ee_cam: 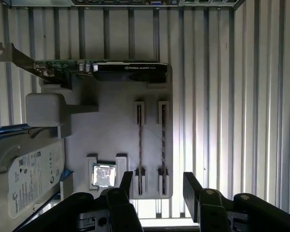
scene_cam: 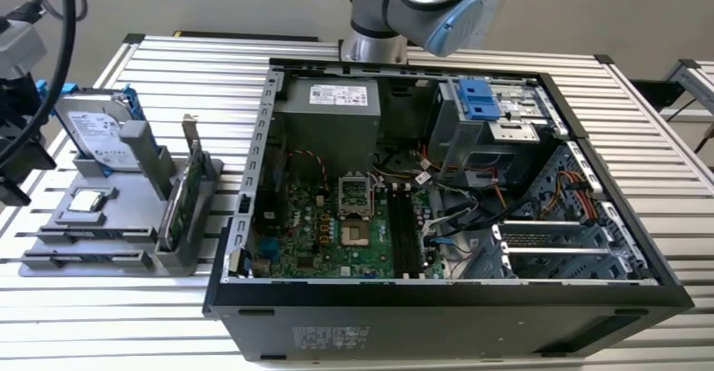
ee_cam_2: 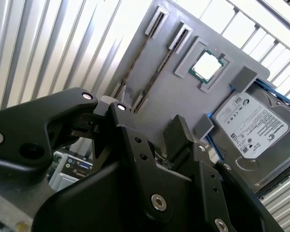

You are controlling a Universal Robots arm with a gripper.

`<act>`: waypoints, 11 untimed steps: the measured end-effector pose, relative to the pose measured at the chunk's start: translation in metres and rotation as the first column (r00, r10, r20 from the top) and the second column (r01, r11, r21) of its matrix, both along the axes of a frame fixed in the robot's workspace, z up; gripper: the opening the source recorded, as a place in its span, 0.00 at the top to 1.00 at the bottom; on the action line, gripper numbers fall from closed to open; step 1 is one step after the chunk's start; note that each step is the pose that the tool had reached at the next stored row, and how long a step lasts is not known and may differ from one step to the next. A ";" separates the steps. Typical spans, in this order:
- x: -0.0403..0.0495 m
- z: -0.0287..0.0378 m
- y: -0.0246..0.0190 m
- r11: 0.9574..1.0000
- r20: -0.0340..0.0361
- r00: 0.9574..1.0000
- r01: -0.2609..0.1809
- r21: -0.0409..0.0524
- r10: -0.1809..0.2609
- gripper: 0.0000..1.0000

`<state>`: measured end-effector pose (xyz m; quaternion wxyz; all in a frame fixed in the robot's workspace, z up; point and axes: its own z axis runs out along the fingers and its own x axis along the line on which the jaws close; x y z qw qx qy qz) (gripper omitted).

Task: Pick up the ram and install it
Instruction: 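Pick up the ram and move it above insertion slot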

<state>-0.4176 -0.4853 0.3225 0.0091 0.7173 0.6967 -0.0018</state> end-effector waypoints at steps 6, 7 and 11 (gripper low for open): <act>0.0000 -0.0058 0.0000 1.000 0.000 1.000 0.000 0.000 0.000 0.00; 0.0000 -0.0069 0.0000 1.000 0.000 1.000 0.000 0.000 0.000 0.00; 0.0000 -0.0108 0.0000 1.000 0.000 1.000 0.000 0.000 0.000 0.00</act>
